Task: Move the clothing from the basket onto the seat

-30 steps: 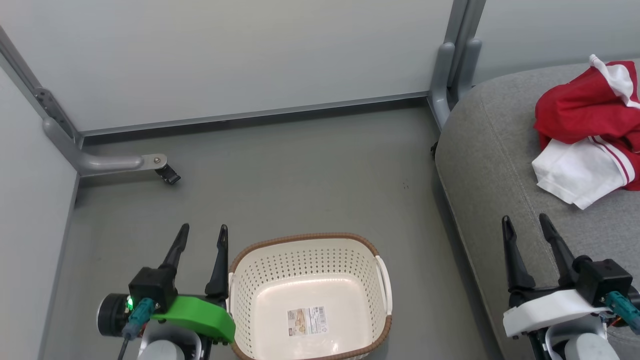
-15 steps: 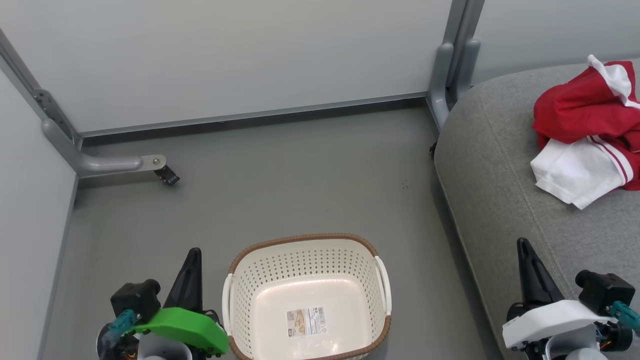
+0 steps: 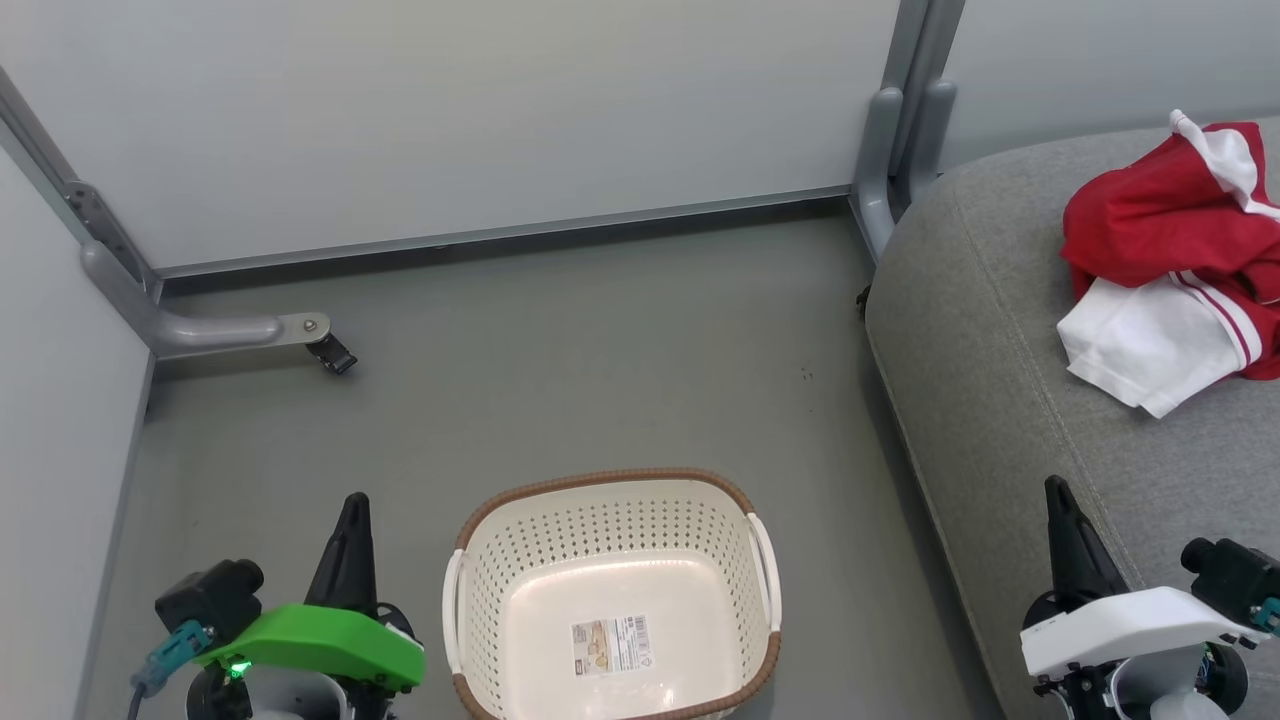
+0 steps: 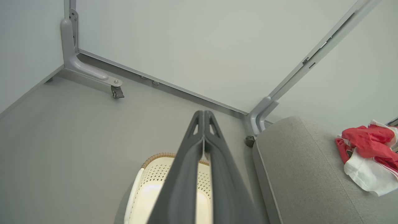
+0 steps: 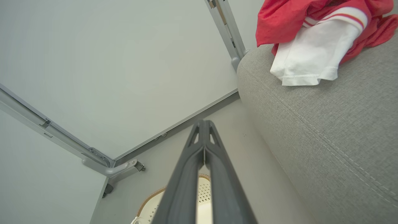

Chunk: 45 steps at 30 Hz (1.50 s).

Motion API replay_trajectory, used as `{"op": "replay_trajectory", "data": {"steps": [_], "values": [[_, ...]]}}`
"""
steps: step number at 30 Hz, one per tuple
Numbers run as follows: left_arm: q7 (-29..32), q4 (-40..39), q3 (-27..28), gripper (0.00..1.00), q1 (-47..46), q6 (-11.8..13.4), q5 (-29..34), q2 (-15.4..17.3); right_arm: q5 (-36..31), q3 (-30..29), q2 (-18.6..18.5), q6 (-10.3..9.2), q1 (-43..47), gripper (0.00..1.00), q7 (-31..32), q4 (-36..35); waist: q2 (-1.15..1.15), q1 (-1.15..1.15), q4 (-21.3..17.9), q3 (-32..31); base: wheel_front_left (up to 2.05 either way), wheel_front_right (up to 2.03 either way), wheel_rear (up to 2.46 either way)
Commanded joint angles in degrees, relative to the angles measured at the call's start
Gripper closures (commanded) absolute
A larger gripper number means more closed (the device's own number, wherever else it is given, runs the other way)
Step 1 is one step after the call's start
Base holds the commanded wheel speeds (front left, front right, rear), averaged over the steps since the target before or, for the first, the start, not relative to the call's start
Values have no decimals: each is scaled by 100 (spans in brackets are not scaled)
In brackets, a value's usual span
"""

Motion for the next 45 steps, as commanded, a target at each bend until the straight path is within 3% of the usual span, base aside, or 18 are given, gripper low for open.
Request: {"op": "replay_trajectory", "data": {"steps": [1, 45], "values": [[43, -116, 58, 100, -84, -31, -219, 3, 226, -23, -45, 0, -158, 100, 45, -52, 0, 0, -2, -2, 0, 0, 0], [841, -399, 629, 100, -134, -98, -3273, -1, 3292, -141, -79, 0, -385, 100, 862, 113, 0, 0, -75, -51, 0, 0, 0]]}}
